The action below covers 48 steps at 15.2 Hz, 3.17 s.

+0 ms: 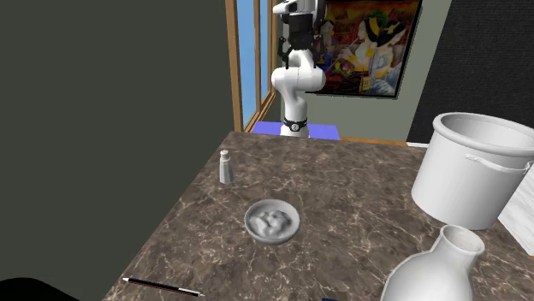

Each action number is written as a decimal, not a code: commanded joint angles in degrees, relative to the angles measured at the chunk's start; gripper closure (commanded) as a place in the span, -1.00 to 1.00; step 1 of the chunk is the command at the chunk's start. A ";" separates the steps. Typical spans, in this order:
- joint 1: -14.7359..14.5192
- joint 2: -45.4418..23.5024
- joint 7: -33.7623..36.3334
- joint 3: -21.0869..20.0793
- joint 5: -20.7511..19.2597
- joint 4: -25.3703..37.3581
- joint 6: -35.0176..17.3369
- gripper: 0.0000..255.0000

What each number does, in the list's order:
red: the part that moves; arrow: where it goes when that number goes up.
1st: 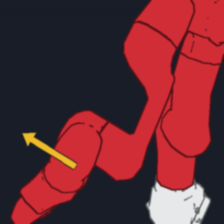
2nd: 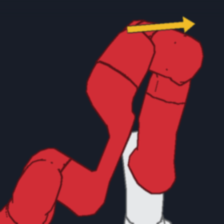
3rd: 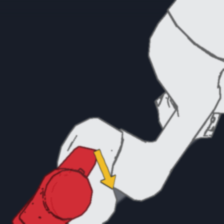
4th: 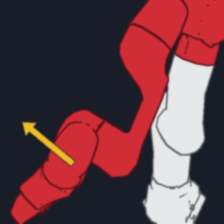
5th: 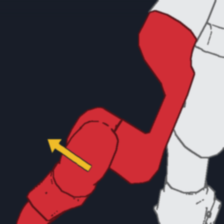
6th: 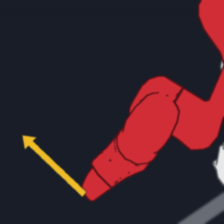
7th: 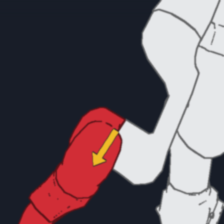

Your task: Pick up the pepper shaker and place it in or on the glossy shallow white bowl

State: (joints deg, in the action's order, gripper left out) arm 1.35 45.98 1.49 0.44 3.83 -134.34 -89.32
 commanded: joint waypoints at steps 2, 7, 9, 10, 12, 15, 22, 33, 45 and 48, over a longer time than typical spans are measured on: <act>0.23 -1.14 -1.11 0.85 -0.54 -0.35 -1.42 -1.00; 1.19 -7.92 -6.55 5.10 -2.76 -0.92 -8.51 -1.00; 1.51 -11.09 -8.70 6.75 -3.36 -0.59 -11.27 -1.00; 1.65 -12.76 -9.78 7.56 -3.58 -0.31 -12.61 -1.00; 1.87 -16.26 -11.94 9.17 -3.88 0.49 -15.22 -1.00; 2.07 -21.86 -15.25 11.53 -3.87 2.27 -18.87 -1.00; 2.44 -36.29 -23.55 16.35 -1.36 9.17 -25.65 -1.00; 4.38 -54.08 -33.23 18.92 5.34 19.51 -31.34 -1.00; 4.36 -55.65 -33.83 18.65 6.25 17.76 -34.53 -1.00; 4.36 -55.65 -33.83 18.65 6.25 17.76 -34.53 1.00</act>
State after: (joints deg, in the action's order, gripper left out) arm 5.70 -9.62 -32.34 19.08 10.09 -116.53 -123.86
